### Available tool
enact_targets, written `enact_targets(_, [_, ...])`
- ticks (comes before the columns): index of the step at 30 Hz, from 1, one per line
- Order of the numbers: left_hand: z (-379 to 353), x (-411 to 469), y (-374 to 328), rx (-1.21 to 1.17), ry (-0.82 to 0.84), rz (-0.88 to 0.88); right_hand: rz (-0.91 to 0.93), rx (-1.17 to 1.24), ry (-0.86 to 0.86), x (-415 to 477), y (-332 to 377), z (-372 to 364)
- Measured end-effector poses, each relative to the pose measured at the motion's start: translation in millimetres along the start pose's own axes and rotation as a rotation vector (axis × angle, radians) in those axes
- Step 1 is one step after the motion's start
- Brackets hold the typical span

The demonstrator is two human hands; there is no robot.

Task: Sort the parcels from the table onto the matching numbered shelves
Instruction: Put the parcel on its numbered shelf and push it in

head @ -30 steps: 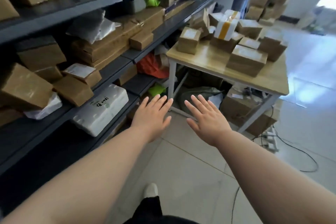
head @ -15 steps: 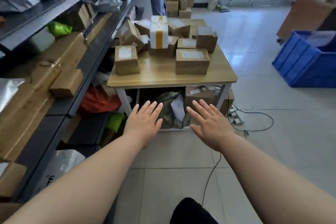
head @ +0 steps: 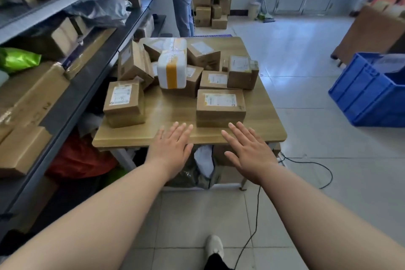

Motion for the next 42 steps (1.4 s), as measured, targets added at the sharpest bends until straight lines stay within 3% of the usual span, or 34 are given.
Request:
enact_targets(5, [-1, 61, 3, -0.094, 0.002, 0.051, -0.003, -0.033, 0.047, 59, -41, 0])
enact_targets(13, [-18, 124, 15, -0.132, 0.043, -0.005, -0.056, -0.044, 0.127, 109, -66, -19])
enact_targets(22, [-28, 203, 62, -0.152, 0.086, -0.093, -0.281, 0.055, 0.185, 173, -86, -23])
enact_targets(30, [-22, 283, 85, -0.151, 0.076, -0.235, -0.527, 0.221, 0.090, 227, -99, -10])
enact_targets(42, [-15, 347, 64, -0.281, 0.075, -0.255, -0.638, 0.443, 0.045, 266, -150, -18])
Point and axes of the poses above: each hand's wrist, its own x-axis towards the middle knuckle, its own z-axis out of the back of the hand, y = z × x, the point moved 6 cm from there along x, towards the middle knuckle, and after that the axes turned 13 degrees about -z, right-handed, at the moved point
